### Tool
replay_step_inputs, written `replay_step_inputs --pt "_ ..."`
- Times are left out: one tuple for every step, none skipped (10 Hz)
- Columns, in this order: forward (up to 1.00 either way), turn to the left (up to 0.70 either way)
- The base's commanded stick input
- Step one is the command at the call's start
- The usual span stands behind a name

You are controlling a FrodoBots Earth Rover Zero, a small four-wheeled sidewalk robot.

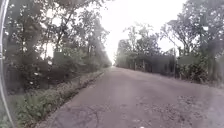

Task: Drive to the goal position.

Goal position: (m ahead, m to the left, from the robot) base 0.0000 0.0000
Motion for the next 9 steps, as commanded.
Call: replay_step_inputs --pt "0.1 0.01" --pt "0.1 0.01" --pt "0.1 0.01" --pt "0.1 0.01" --pt "0.1 0.01" --pt "0.1 0.01" --pt "0.1 0.01" --pt "0.1 0.01" --pt "0.1 0.01"
